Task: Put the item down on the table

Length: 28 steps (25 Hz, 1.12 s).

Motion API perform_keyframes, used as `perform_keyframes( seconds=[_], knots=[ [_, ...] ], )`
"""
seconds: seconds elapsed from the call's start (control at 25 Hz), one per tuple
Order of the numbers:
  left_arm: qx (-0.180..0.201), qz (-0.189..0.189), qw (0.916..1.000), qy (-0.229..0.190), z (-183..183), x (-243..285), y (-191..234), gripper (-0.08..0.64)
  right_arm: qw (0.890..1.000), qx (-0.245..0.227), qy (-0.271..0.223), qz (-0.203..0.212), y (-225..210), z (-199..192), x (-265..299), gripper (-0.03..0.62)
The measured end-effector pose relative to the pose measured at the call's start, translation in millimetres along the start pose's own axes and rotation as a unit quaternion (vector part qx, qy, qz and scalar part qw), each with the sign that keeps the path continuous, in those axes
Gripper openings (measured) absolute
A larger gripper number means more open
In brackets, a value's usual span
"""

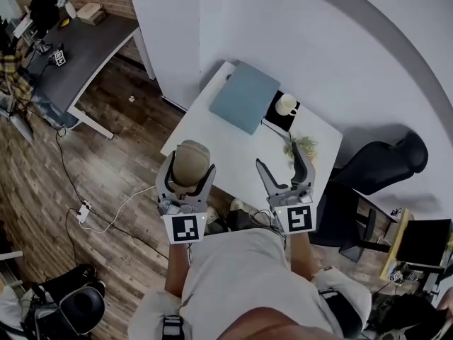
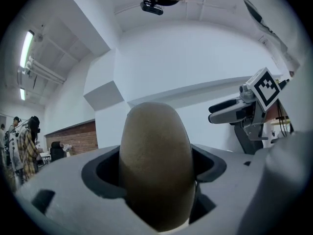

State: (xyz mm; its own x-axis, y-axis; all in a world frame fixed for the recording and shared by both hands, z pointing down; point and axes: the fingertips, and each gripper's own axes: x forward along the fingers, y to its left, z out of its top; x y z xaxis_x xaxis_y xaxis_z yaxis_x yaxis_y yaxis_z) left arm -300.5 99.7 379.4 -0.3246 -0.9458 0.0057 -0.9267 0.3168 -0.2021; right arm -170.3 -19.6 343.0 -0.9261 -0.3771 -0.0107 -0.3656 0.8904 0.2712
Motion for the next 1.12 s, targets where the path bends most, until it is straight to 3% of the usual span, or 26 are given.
perform_keyframes(
  seconds=[0.32, 0.68, 1.12],
  knots=[
    [0.004, -0.041, 0.9991, 0.006, -5.3, 53.2, -24.3, 0.400, 0.999, 0.013, 0.020, -0.038, -45.5, -30.6, 7.7, 0.374],
    [0.011, -0.053, 0.9985, 0.000, 9.9, 103.3, -41.0, 0.400, 0.998, 0.019, 0.001, -0.059, -93.5, -34.5, 22.0, 0.374],
    [0.027, -0.069, 0.9972, -0.008, 31.8, 156.8, -94.0, 0.400, 0.996, 0.032, -0.008, -0.088, -158.3, -56.2, -0.5, 0.374]
  ],
)
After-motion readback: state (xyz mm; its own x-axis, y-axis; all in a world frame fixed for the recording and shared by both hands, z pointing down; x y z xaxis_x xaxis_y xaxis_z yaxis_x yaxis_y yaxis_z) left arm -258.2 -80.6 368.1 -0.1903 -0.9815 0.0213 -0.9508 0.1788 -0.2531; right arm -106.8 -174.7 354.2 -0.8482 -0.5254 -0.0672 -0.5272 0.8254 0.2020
